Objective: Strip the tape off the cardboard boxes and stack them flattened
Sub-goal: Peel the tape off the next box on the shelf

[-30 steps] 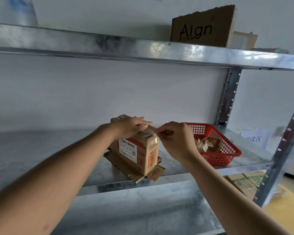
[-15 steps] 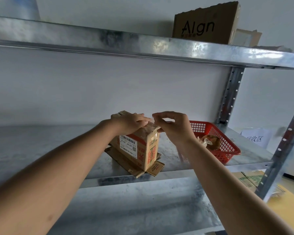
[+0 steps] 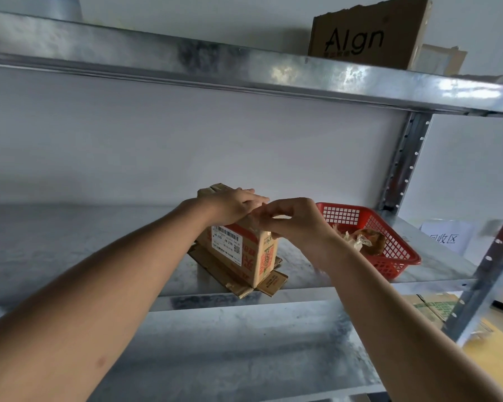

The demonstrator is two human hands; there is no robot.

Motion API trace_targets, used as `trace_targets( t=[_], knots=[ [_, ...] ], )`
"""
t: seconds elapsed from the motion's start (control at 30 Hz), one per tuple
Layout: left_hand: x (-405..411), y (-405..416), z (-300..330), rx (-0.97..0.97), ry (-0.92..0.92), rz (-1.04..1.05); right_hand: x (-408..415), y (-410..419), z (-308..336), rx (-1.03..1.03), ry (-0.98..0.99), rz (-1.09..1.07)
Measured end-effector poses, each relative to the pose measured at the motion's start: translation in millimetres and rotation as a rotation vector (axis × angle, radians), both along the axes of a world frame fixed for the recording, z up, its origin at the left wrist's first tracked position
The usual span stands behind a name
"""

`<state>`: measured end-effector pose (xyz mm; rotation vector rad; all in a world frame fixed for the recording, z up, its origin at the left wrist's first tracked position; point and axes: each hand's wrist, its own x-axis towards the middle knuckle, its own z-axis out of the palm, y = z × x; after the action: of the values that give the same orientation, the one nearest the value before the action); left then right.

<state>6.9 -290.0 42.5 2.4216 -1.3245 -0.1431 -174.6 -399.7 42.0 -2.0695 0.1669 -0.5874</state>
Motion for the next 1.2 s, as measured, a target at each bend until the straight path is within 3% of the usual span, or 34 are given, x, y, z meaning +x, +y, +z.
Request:
trace_targets(
  t=[0.1, 0.27, 0.47, 0.63, 0.83, 1.0, 1.1, 1.2],
  knots=[
    [-4.1, 2.6, 2.1, -0.001, 0.015, 0.008, -3.5, 2.5, -3.5, -0.183, -0.098, -0.031],
    [-6.6, 6.1, 2.7, -0.019, 0.031, -0.015, -5.2, 4.5, -5.4, -0.747, -0.172, -0.160],
    [-9.0, 4.6, 5.2, 0.033, -0.079, 0.041, -11.6, 7.4, -7.1, -0.848, -0.094, -0.172],
    [-8.8, 3.3, 1.8, -0.012, 0.018, 0.039, -14.9, 16.5, -1.9, -0.906, -0.053, -0.144],
    [-5.4, 8.9, 0.5, -0.044, 0.009, -0.022, -20.3, 23.4, -13.4, -1.108, -0.296, -0.116],
    [-2.9, -0.7, -3.3, -0.088, 0.080, 0.018, -14.7, 34.3, -29.4, -1.089, -0.485, 0.032],
    [-5.1, -2.7, -4.8, -0.125, 0.062, 0.007, -12.6, 35.1, -28.0, -0.792, -0.484, -0.040],
    [-6.3, 1.5, -7.2, -0.112, 0.016, -0.010, -17.7, 13.5, -22.3, -0.472, -0.498, -0.290]
  ],
)
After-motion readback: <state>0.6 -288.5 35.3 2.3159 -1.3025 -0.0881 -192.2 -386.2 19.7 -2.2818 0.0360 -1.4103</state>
